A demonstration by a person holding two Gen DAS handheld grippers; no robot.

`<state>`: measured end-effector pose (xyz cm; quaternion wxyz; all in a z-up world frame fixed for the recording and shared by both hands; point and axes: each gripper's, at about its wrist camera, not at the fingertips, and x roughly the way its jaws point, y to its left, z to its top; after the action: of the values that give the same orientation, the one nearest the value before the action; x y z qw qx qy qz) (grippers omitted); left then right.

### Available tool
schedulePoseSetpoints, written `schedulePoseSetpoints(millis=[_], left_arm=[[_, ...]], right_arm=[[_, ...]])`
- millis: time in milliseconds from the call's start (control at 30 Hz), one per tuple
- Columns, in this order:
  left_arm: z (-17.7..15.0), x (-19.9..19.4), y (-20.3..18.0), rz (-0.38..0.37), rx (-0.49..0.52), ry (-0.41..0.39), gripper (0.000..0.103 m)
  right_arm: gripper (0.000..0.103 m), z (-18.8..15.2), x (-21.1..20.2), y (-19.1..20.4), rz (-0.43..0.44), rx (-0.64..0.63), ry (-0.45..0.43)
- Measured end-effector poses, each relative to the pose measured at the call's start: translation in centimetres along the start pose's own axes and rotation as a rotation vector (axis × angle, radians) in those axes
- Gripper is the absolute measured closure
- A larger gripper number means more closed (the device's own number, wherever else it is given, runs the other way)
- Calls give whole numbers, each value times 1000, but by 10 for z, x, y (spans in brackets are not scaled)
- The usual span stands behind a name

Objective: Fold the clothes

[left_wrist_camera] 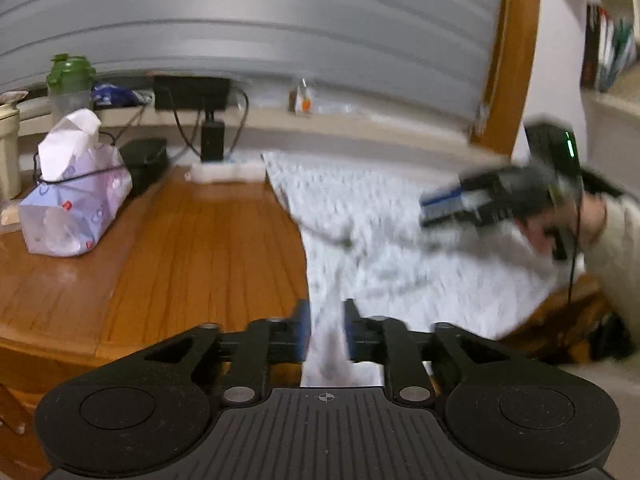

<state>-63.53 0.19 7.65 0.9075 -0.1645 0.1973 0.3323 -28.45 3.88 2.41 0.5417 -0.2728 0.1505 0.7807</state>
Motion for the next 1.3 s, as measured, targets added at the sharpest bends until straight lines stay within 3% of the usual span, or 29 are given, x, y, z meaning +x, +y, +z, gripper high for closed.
schedulePoseSetpoints(millis=[67, 267, 500, 533, 567, 633, 700, 800, 867, 900, 1067, 1300], left_arm=[[8, 5, 0, 1, -5, -26, 61], [29, 69, -9, -50, 0, 9, 61], [49, 154, -16, -106, 7, 135, 61], [49, 159, -19, -98, 29, 149, 66], [49, 165, -22, -89, 50, 163, 99], [52, 157, -24, -17, 87, 110, 99], [58, 145, -15, -1, 46, 47, 99], [63, 141, -9, 60, 33, 29, 84], [64, 143, -15, 108, 57, 24, 64], [63, 144, -20, 123, 71, 22, 61], [66, 150, -67, 67, 153, -11, 41], [61, 179, -170, -186, 293, 15, 37]], right_arm=[[55, -8, -7, 0, -11, -10, 13], [54, -39, -29, -11, -64, -3, 41], [52, -65, -53, -29, -112, 47, 19], [52, -69, -58, -31, -123, 52, 14], [52, -72, -62, -33, -133, 58, 8], [52, -81, -80, -38, -153, 78, -8], [51, -95, -104, -45, -191, 106, -25], [50, -118, -139, -55, -232, 160, -24], [47, -138, -161, -60, -281, 185, -4], [47, -149, -173, -63, -308, 197, 8], [48, -201, -236, -75, -450, 291, 34], [47, -255, -300, -74, -675, 345, 63]])
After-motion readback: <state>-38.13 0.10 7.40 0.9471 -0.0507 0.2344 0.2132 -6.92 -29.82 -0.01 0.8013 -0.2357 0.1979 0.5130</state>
